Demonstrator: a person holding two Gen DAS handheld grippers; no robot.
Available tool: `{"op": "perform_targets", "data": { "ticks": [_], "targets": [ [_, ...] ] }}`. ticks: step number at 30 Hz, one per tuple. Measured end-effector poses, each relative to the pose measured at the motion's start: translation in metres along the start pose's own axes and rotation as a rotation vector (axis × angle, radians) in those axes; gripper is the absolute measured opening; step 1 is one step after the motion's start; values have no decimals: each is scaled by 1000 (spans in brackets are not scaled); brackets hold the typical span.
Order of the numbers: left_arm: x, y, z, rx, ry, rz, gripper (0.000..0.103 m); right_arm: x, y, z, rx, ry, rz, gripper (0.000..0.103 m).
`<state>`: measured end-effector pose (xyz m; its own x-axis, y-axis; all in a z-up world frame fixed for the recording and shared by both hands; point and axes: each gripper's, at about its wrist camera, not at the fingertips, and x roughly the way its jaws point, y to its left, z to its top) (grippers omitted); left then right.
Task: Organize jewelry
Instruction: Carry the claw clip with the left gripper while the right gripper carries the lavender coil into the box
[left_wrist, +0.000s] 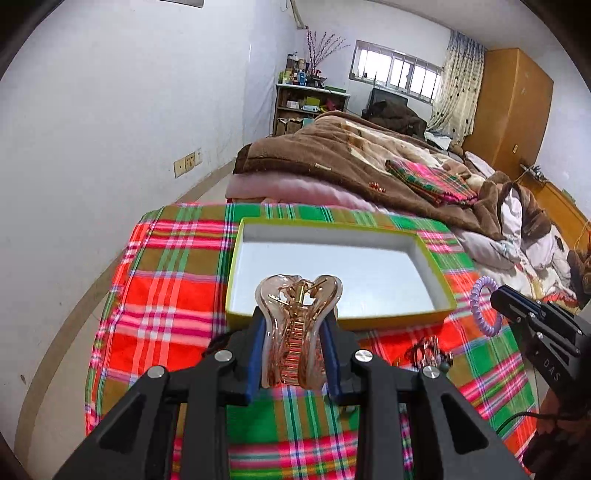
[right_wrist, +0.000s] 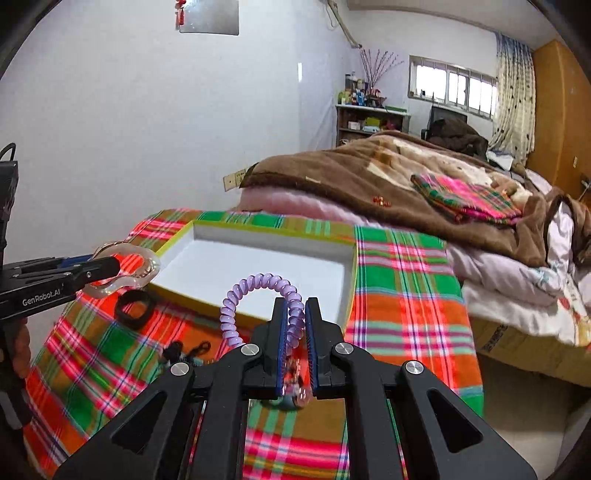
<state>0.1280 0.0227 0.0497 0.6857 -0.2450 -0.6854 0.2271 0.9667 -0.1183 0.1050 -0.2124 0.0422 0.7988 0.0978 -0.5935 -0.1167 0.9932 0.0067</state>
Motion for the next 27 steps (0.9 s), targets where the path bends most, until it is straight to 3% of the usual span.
{"op": "perform_targets", "data": {
  "ticks": [11, 27],
  "targets": [
    [40, 1, 33, -7, -5, -8, 29, 51, 0, 30, 11, 23, -7, 10],
    [114, 0, 58, -10, 66, -8, 29, 152, -20, 46, 39, 164, -57, 10]
  ]
}}
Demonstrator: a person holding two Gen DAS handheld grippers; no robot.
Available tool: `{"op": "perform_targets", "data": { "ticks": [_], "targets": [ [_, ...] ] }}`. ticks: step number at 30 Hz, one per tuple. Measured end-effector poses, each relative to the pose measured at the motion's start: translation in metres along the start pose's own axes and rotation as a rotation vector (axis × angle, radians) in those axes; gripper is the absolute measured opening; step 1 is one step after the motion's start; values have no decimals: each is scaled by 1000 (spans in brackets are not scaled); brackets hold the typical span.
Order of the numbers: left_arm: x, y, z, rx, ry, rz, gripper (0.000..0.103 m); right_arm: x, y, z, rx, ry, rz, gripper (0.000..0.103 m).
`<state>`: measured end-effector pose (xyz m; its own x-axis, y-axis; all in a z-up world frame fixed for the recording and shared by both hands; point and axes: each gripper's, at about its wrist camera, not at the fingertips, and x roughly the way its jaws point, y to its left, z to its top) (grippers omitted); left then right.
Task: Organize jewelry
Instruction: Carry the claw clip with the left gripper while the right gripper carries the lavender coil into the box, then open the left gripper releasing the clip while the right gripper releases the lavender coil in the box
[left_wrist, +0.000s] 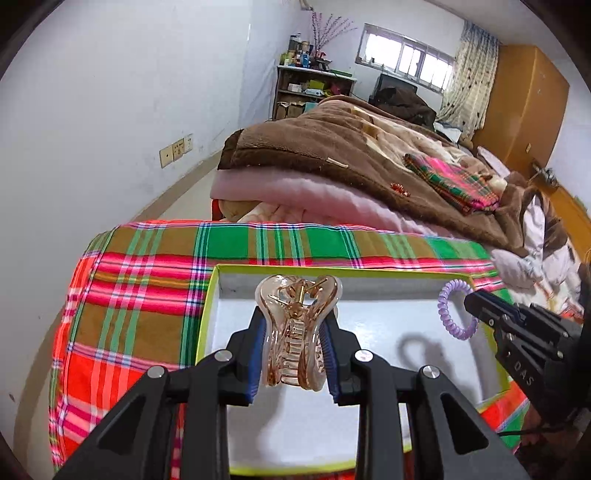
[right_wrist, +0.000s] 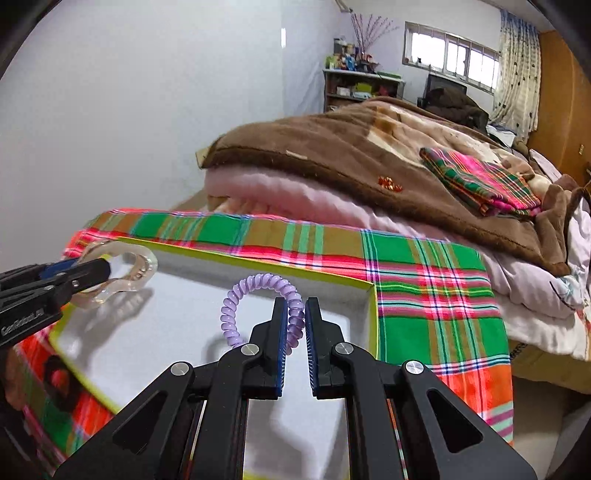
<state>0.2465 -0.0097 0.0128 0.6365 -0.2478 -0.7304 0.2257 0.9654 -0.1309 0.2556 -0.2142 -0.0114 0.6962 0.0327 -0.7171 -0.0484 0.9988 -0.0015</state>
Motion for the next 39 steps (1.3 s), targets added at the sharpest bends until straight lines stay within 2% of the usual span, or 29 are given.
{"op": "perform_targets", "data": {
  "ticks": [9, 24, 35, 39],
  "targets": [
    [17, 8, -2, -13, 32, 6, 29, 23, 1, -1, -8, 47, -18, 10],
    [28, 5, -7, -6, 70, 1, 30, 36, -1, -5, 3, 89, -22, 10],
    [34, 7, -9, -14, 96, 11, 41, 38, -2, -5, 15, 93, -19, 10],
    [34, 7, -10, -14, 97, 6, 48, 37, -2, -4, 21, 89, -15, 14]
  ]
}}
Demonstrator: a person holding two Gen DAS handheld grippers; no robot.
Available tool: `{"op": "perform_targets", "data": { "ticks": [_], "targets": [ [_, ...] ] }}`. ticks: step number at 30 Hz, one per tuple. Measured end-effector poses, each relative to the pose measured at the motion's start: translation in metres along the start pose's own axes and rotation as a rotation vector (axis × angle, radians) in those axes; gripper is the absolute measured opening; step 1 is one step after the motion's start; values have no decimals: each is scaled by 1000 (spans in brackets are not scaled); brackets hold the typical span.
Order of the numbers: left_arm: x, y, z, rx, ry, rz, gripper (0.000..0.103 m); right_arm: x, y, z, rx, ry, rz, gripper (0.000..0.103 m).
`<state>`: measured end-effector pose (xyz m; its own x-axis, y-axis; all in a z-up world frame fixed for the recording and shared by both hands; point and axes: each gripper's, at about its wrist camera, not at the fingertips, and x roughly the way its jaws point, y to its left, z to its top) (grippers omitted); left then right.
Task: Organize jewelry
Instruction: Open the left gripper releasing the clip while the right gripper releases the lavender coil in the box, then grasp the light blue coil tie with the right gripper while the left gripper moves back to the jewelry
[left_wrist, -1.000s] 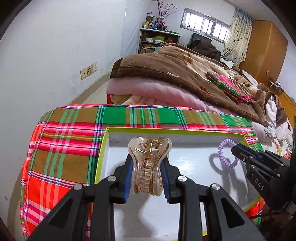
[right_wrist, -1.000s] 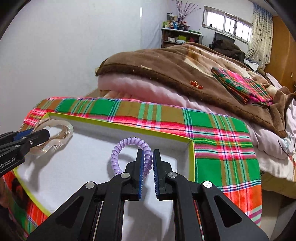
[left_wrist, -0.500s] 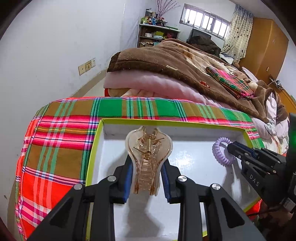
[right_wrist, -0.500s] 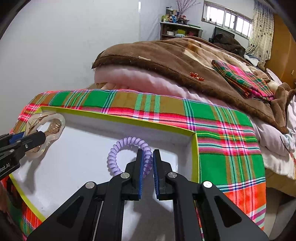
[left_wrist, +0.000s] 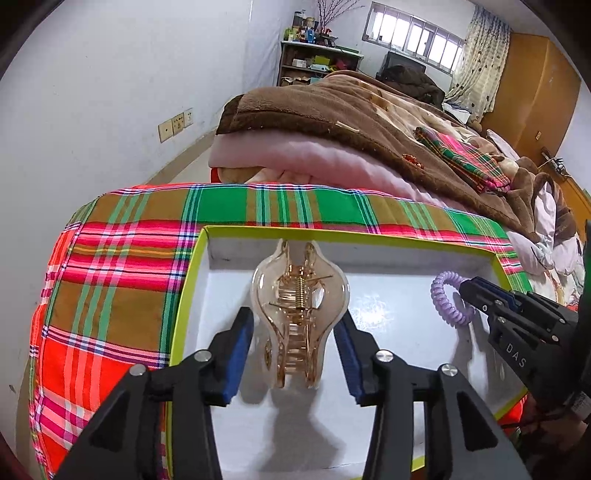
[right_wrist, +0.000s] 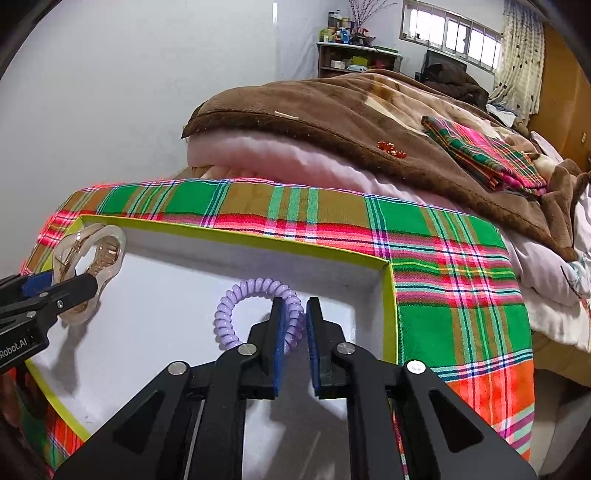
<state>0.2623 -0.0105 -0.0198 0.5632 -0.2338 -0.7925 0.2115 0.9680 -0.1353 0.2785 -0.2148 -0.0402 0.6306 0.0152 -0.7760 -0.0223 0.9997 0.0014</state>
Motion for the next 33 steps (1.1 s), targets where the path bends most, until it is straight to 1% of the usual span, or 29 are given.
{"op": "perform_targets", "data": {
  "ticks": [2, 4, 6, 8, 11, 16, 22, 24, 33],
  "targets": [
    [-1, 0, 0, -3, -2, -3, 51, -1, 0, 0, 2, -4, -3, 14],
    [-3, 0, 0, -2, -5, -7, 53, -3, 0, 0, 5, -10, 0, 18],
    [-6, 0, 0, -4, -11, -15, 55, -8, 0, 0, 8, -23, 2, 29],
    [-11, -1, 0, -5, -20, -25, 56, -15, 1, 0, 10, -40, 5, 35],
    [-23, -4, -1, -2, -42, -31, 58, -26, 3, 0, 10, -64, 1, 35],
    [-46, -6, -5, 3, -81, -32, 60, -56, 10, -4, -4, -127, 3, 35],
    [-76, -8, -19, 8, -123, -31, 62, -92, 17, -16, -15, -190, 10, 35],
    [-83, -7, -24, 11, -129, -23, 62, -100, 19, -22, -16, -203, 9, 36],
    [-113, 5, -58, -2, -137, -9, 63, -136, 19, -60, -2, -222, 54, 36]
  ]
}}
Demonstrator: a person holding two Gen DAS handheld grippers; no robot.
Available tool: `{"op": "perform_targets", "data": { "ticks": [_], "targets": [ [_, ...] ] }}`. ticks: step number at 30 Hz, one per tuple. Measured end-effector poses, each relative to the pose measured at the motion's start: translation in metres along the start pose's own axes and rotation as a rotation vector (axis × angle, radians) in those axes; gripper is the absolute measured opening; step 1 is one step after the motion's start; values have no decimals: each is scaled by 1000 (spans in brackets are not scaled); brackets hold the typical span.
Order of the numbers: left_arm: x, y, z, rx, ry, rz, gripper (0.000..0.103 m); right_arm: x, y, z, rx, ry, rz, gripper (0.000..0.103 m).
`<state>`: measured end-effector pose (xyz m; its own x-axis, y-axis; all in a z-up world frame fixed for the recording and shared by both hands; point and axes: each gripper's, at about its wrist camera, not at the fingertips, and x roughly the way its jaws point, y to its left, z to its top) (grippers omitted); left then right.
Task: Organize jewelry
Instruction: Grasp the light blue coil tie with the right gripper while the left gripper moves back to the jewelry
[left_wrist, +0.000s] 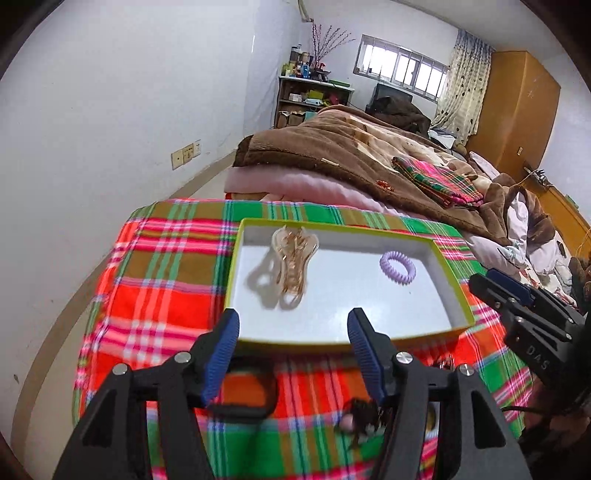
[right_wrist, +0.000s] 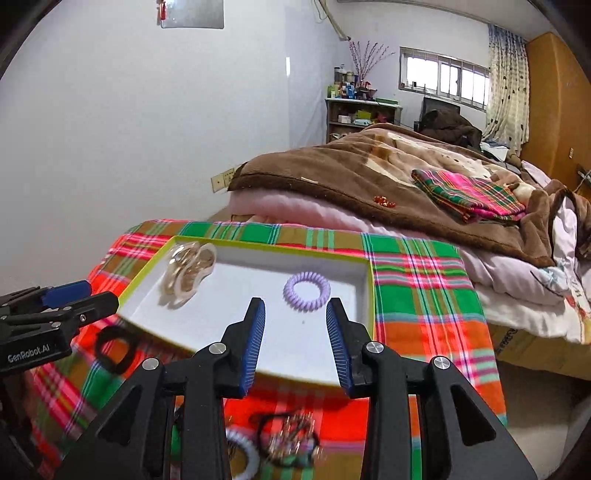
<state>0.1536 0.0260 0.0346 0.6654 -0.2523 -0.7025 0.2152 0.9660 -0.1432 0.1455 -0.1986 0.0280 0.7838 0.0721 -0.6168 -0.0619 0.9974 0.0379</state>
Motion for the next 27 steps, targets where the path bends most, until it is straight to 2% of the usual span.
{"op": "perform_targets", "data": {
  "ticks": [7, 9, 16, 21, 24, 27],
  "targets": [
    [-23, 14, -24, -36, -9, -11, 68, -22, -1, -28, -7, 21, 25, 38],
    [-28, 19, -31, -49, -7, -29, 72, -25, -1, -38, -1, 41, 42, 51],
    [-34, 34, -57, -81, 46, -47, 74, -23, 1, -72, 32, 122, 52, 52],
    [-33, 41, -75, -88, 80, -18, 74, -21, 3, -89, 79, 163, 49, 52],
    [-36, 48, -81, -108, 73, -7, 74, -19, 4, -96, 128, 184, 58, 52],
    [-37, 53, -85, -112, 75, 9, 74, -17, 12, -99, 119, 195, 80, 52]
  ]
}}
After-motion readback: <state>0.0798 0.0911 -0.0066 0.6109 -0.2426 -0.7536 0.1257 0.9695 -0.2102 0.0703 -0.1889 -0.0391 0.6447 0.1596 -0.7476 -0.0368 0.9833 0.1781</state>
